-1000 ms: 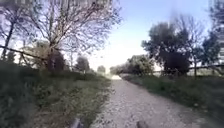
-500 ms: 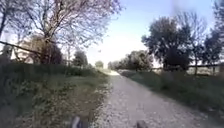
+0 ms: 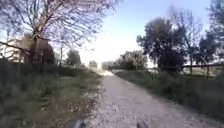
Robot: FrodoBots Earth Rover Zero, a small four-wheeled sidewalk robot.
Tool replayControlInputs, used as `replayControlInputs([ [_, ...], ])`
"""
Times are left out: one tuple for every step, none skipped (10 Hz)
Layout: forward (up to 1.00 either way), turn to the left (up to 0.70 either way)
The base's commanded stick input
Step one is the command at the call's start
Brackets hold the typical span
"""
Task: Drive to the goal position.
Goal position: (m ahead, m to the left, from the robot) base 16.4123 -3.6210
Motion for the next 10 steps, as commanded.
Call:
replayControlInputs([
  [0.7,-0.02],
  [0.7,-0.05],
  [0.7,-0.03],
  [0.7,-0.01],
  [0.7,-0.01],
  [0.7,-0.02],
  [0.7,-0.03],
  [0.7,-0.02],
  [0.7,-0.02],
  [0.7,-0.01],
])
